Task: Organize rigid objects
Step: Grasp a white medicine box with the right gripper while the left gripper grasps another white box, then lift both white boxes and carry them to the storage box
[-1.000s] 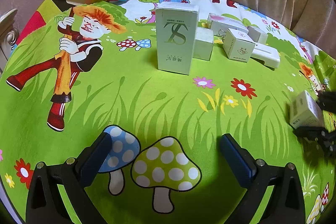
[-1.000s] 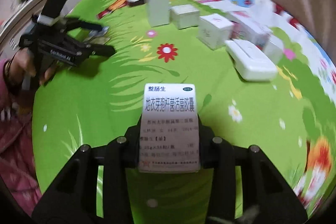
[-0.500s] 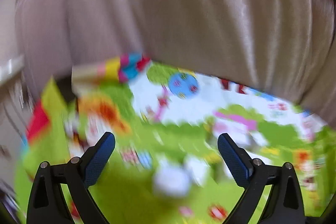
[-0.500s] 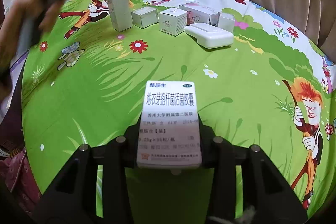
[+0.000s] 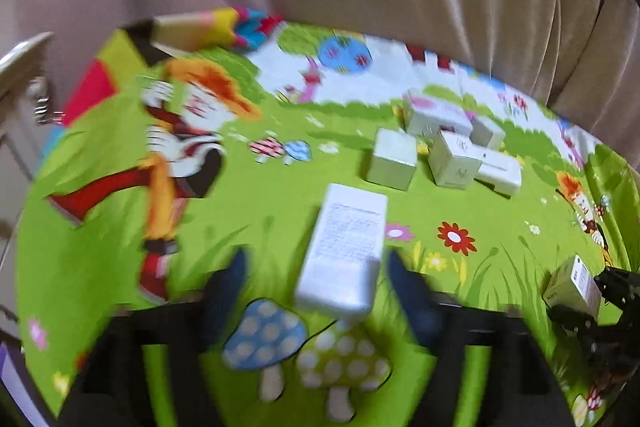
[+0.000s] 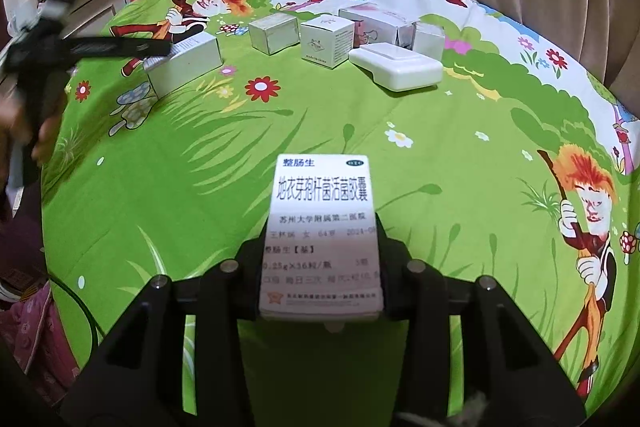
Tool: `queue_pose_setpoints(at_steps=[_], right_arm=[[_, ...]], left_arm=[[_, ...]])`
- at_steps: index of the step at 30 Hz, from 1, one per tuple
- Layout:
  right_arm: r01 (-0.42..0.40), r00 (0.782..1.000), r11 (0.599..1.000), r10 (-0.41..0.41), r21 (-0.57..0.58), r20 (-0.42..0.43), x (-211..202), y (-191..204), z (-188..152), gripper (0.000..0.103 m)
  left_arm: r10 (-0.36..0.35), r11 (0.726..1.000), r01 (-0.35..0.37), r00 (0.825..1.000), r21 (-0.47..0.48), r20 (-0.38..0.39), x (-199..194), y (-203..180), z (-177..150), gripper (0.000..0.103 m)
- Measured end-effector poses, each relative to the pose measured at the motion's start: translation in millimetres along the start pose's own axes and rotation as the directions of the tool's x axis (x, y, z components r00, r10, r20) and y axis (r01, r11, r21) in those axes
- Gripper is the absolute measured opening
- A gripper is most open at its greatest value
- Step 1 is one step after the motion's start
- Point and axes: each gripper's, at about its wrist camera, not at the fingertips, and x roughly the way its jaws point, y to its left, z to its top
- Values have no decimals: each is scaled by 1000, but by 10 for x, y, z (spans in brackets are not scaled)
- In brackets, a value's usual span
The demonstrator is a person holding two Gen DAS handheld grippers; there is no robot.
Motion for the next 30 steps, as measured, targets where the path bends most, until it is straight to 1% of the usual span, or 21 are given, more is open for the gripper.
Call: queue_pose_setpoints(at_steps=[1, 2, 5, 7, 8, 9, 10, 11, 12, 13, 14, 15, 16, 19, 20, 22, 25, 28, 30], right_arm=[[1, 1000, 1000, -1, -1, 0, 1, 6, -1, 46], [3, 1000, 1000, -3, -2, 0, 1, 10, -2, 46], [11, 1000, 1000, -11, -8, 0, 4, 19, 0, 46], [15, 1000, 1000, -15, -9, 0, 4, 22, 0, 46], [16, 1000, 1000, -16, -8, 0, 4, 22, -1, 46], [17, 1000, 1000, -17, -7, 0, 4, 24, -1, 46], [19, 1000, 1000, -19, -7, 0, 1, 27, -2, 46], [19, 1000, 1000, -19, -7, 0, 1, 27, -1, 46], [21, 1000, 1000, -21, -7, 1, -1, 27, -1, 44], [25, 1000, 1000, -25, -8, 2, -2, 25, -4, 44], [26, 1000, 1000, -26, -9, 3, -3, 28, -4, 44], [28, 1000, 1000, -28, -10, 3, -3, 31, -2, 44], [28, 1000, 1000, -28, -10, 3, -3, 31, -1, 44], [35, 999, 999, -35, -1, 2, -4, 36, -2, 44], [41, 999, 999, -41, 4, 1, -6, 39, -3, 44], [59, 998, 998, -59, 32, -3, -24, 52, -22, 44], [106, 994, 991, -106, 82, -11, -124, 161, -131, 44], [126, 992, 985, -127, 117, 0, -291, 336, -340, 44], [126, 992, 985, -127, 122, 6, -400, 428, -459, 44]], left_arm=[[-8, 1000, 8, 1000, -4, 29, -80, 25, -24, 94], [-19, 1000, 19, 999, -1, 32, -108, 10, -26, 94], [-27, 999, 27, 1000, 45, -3, -30, -144, 52, 94], [2, 994, 3, 999, 112, -44, 176, -256, 108, 94], [40, 990, -31, 997, 136, -66, 278, -282, 90, 94], [69, 988, -53, 992, 145, -107, 444, -269, 85, 89], [57, 990, -39, 989, 134, -135, 512, -246, 44, 70], [-7, 998, 14, 994, 64, -109, 502, -165, 13, 57], [23, 999, -18, 994, 48, -104, 481, -145, -3, 43], [31, 999, -28, 993, 32, -118, 452, -141, -43, 42], [-24, 1000, 22, 994, -18, -105, 357, -127, -127, 42], [-50, 998, 46, 995, -46, -90, 278, -129, -190, 42], [-55, 997, 50, 996, -65, -74, 171, -166, -291, 42], [-36, 999, 34, 998, -38, -46, -31, -385, -580, 43], [-36, 999, 35, 998, -25, -52, -57, -446, -618, 43], [-35, 999, 38, 996, 29, -87, -30, -640, -740, 43], [-24, 998, 31, 994, 63, -105, -25, -784, -828, 43], [-56, 996, 64, 991, 61, -119, -67, -869, -849, 43], [-65, 995, 71, 994, 63, -89, -231, -923, -855, 43]])
